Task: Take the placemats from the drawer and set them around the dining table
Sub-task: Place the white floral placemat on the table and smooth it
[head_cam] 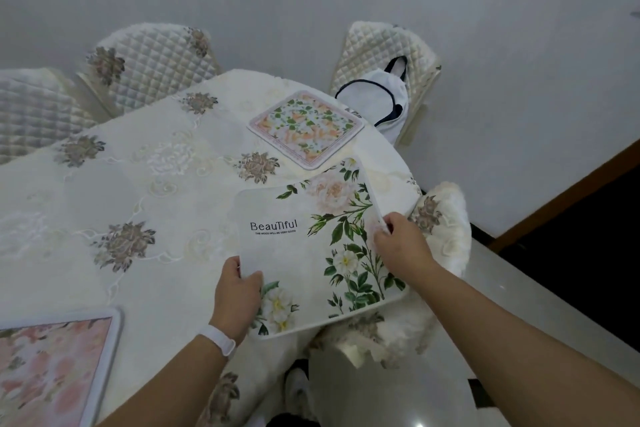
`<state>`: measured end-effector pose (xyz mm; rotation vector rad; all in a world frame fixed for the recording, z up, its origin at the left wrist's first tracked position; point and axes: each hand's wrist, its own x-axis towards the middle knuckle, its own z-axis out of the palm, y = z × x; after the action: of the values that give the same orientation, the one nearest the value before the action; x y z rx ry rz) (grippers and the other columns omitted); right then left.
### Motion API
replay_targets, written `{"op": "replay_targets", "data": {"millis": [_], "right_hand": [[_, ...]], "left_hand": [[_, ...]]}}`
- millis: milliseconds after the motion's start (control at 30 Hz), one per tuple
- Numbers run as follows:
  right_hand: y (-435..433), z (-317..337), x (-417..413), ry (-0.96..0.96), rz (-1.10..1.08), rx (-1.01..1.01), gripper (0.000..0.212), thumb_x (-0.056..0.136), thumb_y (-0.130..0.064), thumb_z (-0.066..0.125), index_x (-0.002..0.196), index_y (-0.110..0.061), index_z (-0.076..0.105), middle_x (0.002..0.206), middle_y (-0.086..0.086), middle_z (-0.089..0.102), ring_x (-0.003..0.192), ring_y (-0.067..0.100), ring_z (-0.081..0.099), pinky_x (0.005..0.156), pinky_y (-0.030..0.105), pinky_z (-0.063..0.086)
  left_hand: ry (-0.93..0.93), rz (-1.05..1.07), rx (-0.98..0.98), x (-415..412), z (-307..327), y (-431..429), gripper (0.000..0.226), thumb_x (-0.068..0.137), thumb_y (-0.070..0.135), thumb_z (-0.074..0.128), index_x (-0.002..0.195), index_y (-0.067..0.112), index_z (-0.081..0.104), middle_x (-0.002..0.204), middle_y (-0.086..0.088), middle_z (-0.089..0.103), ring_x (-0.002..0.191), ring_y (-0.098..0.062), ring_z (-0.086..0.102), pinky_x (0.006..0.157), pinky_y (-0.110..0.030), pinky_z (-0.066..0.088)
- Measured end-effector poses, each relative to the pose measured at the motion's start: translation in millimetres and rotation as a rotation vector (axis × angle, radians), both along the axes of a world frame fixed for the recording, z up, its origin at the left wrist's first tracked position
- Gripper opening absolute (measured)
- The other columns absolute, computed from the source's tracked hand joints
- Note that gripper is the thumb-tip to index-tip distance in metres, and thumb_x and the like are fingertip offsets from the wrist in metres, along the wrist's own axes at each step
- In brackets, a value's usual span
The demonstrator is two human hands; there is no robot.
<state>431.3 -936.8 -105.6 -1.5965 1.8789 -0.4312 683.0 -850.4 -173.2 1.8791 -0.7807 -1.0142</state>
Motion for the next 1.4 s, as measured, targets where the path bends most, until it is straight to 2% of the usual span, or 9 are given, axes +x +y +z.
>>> {"op": "replay_targets", "data": {"millis": [233, 467, 633, 767, 933, 1033, 1167, 1267, 1400], "right_hand": [[-53.5, -23.0, 7.7, 0.078, 0.075, 0.069, 0.017, 0.097, -0.021, 0.045, 0.093, -0.008, 0.054, 0.082, 0.009, 0.061, 0.064, 0.019, 0.049, 0.053, 0.029, 0.035], [-102.5, -56.7, 19.4, 0.083, 0.268, 0.085, 0.023, 0.099, -0.024, 0.047, 0.077, -0.018, 0.045, 0.071, 0.002, 0.052, 0.061, 0.016, 0.046, 0.051, 0.03, 0.031], [-132.8, -83.5, 21.0, 0.088, 0.425, 0.122, 0.03, 0.1, -0.024, 0.048, 0.071, -0.021, 0.039, 0.067, -0.001, 0.045, 0.058, 0.013, 0.041, 0.051, 0.029, 0.03], [-157.6, -95.3, 20.3, 0.071, 0.535, 0.125, 0.028, 0.099, -0.02, 0.049, 0.073, -0.019, 0.039, 0.067, -0.002, 0.043, 0.058, 0.01, 0.04, 0.052, 0.026, 0.029], [-180.1, -107.5, 17.2, 0.052, 0.635, 0.149, 0.023, 0.098, -0.022, 0.05, 0.077, -0.013, 0.045, 0.068, 0.001, 0.046, 0.059, 0.013, 0.041, 0.052, 0.028, 0.032], [-187.5, -111.2, 14.0, 0.057, 0.668, 0.18, 0.024, 0.097, -0.02, 0.051, 0.074, -0.017, 0.044, 0.068, 0.0, 0.045, 0.06, 0.014, 0.043, 0.052, 0.028, 0.031], [-189.8, -116.2, 10.3, 0.069, 0.682, 0.239, 0.011, 0.096, -0.019, 0.052, 0.093, -0.009, 0.055, 0.076, 0.003, 0.053, 0.073, 0.022, 0.052, 0.06, 0.031, 0.038], [-189.3, -121.9, 9.5, 0.119, 0.703, 0.265, 0.009, 0.097, -0.02, 0.05, 0.1, -0.012, 0.052, 0.086, 0.004, 0.057, 0.076, 0.019, 0.052, 0.067, 0.031, 0.039], [-188.9, -128.4, 11.8, 0.144, 0.701, 0.246, 0.016, 0.095, -0.02, 0.051, 0.107, -0.011, 0.052, 0.093, 0.007, 0.058, 0.079, 0.023, 0.055, 0.069, 0.032, 0.041]], "left_hand": [[0.0, 0.069, 0.034, 2.1, -14.0, -24.9, 0.017, 0.088, 0.009, 0.056, 0.103, 0.015, 0.052, 0.097, -0.001, 0.062, 0.088, -0.019, 0.061, 0.075, -0.036, 0.051], [-0.022, 0.21, 0.068, -4.5, -28.9, -26.8, 0.016, 0.089, 0.006, 0.055, 0.104, 0.013, 0.051, 0.093, 0.005, 0.058, 0.085, -0.014, 0.056, 0.065, -0.028, 0.043], [-0.053, 0.312, 0.124, -22.3, -40.0, -24.0, 0.016, 0.09, 0.004, 0.054, 0.102, 0.014, 0.05, 0.092, 0.007, 0.057, 0.084, -0.013, 0.055, 0.07, -0.03, 0.044], [-0.097, 0.321, 0.186, -39.7, -44.8, -28.6, 0.014, 0.091, 0.007, 0.053, 0.101, 0.015, 0.049, 0.092, 0.006, 0.058, 0.084, -0.014, 0.056, 0.063, -0.025, 0.043], [-0.142, 0.398, 0.223, -53.5, -49.5, -33.0, 0.018, 0.091, 0.008, 0.054, 0.107, 0.016, 0.047, 0.1, -0.002, 0.057, 0.09, -0.022, 0.055, 0.075, -0.03, 0.042], [-0.164, 0.43, 0.277, -57.1, -56.1, -27.0, 0.018, 0.092, 0.012, 0.052, 0.108, 0.019, 0.047, 0.096, -0.003, 0.06, 0.083, -0.021, 0.057, 0.062, -0.028, 0.041], [-0.165, 0.473, 0.315, -57.6, -58.4, -15.5, 0.022, 0.092, 0.014, 0.052, 0.109, 0.028, 0.047, 0.086, 0.002, 0.063, 0.081, -0.022, 0.061, 0.066, -0.031, 0.045], [-0.166, 0.465, 0.315, -53.1, -58.0, -14.6, 0.025, 0.092, 0.013, 0.054, 0.11, 0.03, 0.047, 0.082, 0.001, 0.063, 0.078, -0.019, 0.062, 0.066, -0.03, 0.044], [-0.172, 0.456, 0.335, -48.0, -62.1, -11.5, 0.027, 0.09, 0.015, 0.056, 0.114, 0.027, 0.049, 0.082, 0.006, 0.061, 0.08, -0.017, 0.061, 0.072, -0.029, 0.045]]}}
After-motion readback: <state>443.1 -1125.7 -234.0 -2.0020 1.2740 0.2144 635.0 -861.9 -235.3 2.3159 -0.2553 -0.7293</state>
